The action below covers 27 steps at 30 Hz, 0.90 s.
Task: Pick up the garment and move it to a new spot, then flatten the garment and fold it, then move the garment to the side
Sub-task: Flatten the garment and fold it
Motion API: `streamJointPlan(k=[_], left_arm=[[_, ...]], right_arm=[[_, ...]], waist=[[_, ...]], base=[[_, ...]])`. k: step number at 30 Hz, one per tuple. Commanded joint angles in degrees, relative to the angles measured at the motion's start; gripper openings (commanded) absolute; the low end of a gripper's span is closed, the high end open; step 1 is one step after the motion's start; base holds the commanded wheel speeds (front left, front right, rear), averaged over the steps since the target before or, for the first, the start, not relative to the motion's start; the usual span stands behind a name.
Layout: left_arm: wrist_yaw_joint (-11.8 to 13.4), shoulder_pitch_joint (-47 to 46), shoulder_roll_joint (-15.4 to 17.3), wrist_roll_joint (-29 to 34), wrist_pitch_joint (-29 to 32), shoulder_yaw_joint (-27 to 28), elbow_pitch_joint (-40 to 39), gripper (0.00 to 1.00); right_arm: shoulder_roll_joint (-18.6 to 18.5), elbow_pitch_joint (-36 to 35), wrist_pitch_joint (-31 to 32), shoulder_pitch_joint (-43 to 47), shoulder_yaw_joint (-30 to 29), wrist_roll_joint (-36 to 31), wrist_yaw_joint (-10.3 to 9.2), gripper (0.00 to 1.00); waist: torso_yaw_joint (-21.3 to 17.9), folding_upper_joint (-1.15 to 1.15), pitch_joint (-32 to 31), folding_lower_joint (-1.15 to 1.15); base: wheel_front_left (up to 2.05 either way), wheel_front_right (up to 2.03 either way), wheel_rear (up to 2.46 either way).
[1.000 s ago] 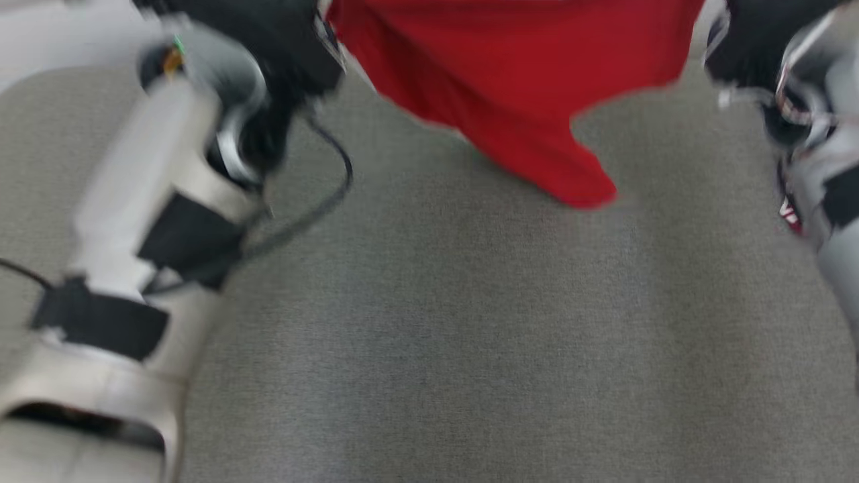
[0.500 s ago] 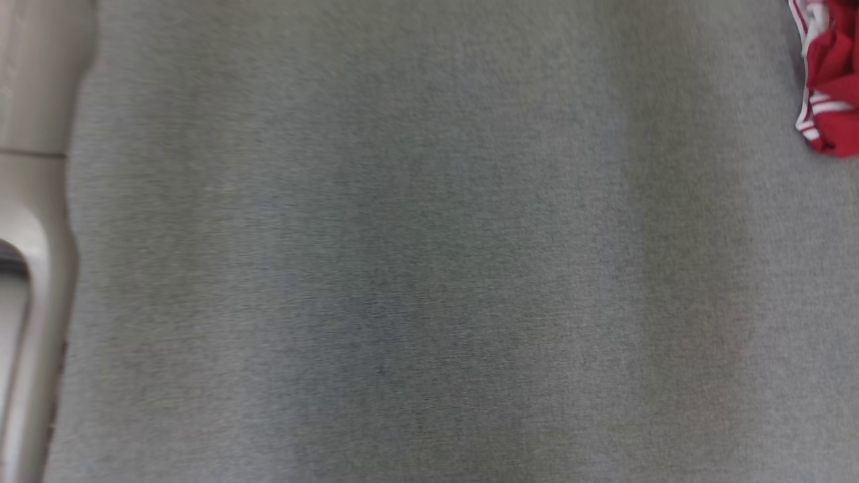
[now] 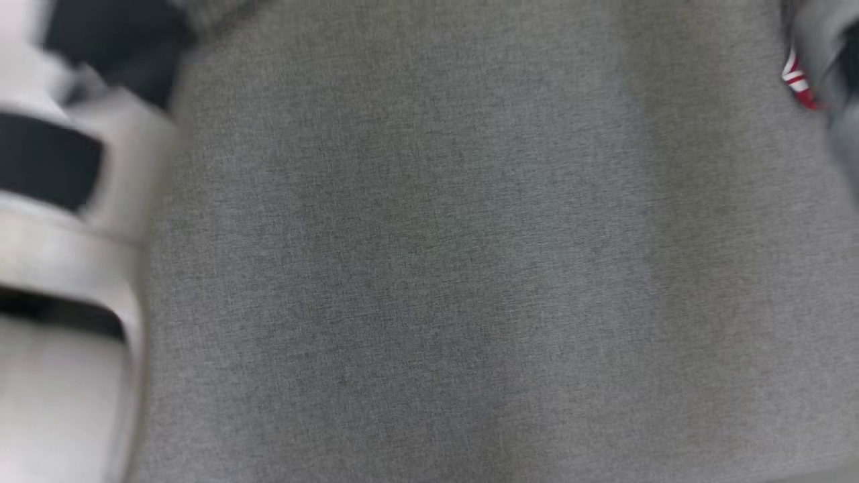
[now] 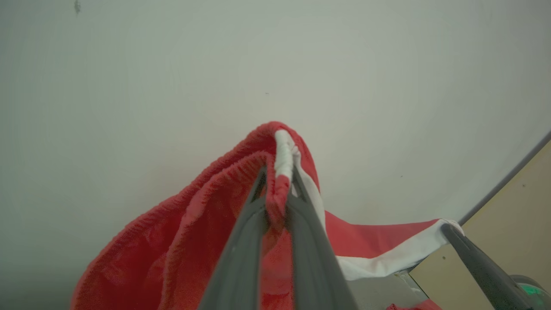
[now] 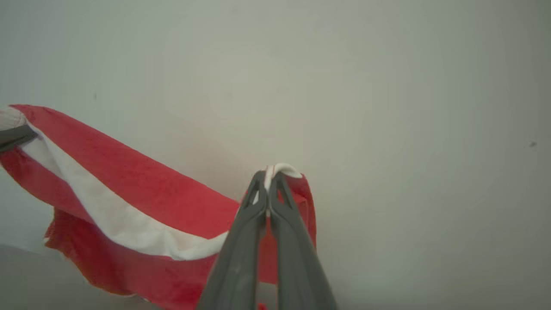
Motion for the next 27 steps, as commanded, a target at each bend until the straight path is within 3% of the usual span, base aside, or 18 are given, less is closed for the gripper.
streamJointPlan(k=[1,9,13,20,27], left_arm=[[-0.44,3.99,0.09,-0.53,-1.7,-0.95,-3.19,0.0],[-0.21,30.64,3.0,-5.72,-6.4,-0.69,-21.27,0.0],[2.62,46.98,3.57,-6.1,-7.32,0.23,-32.65,0.0],[7.13,71.43,4.13,-5.01,-7.65,1.21,-45.38,0.0],[6.2,86.37,3.03,-1.64,-7.6,2.72,-44.25,0.0]], right_arm=[[-1.78,-2.54,-0.68,3.63,0.77,1.92,-0.16,0.0],[-11.22,-19.48,-1.53,27.65,2.72,10.06,-0.16,0.0],[-15.58,-26.91,-1.7,42.21,-1.08,11.31,-0.16,0.0],[-13.73,-36.73,0.81,67.5,-10.96,10.29,-0.17,0.0],[-5.68,-41.74,4.64,88.36,-20.9,3.28,-0.17,0.0]], waist=[[0.57,-0.02,-2.77,-0.02],[1.61,-0.02,-9.23,-0.02],[2.33,-0.02,-12.57,-0.02],[4.25,-0.02,-18.38,-0.02],[5.38,-0.02,-24.11,-0.02]], base=[[0.0,0.0,0.0],[0.0,0.0,0.0],[0.0,0.0,0.0],[0.0,0.0,0.0],[0.0,0.0,0.0]])
